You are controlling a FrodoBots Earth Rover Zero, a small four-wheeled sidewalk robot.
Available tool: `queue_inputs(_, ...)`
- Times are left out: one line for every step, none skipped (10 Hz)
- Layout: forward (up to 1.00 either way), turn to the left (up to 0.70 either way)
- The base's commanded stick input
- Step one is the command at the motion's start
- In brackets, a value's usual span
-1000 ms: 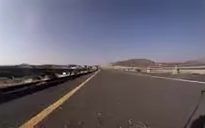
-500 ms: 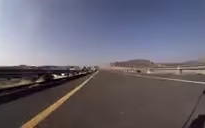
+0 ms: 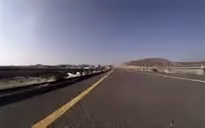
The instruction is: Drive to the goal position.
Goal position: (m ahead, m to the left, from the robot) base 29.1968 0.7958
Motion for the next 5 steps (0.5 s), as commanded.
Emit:
queue_inputs(0.85,0.00)
queue_inputs(0.85,0.00)
queue_inputs(0.85,0.00)
queue_inputs(0.85,0.00)
queue_inputs(0.85,0.00)
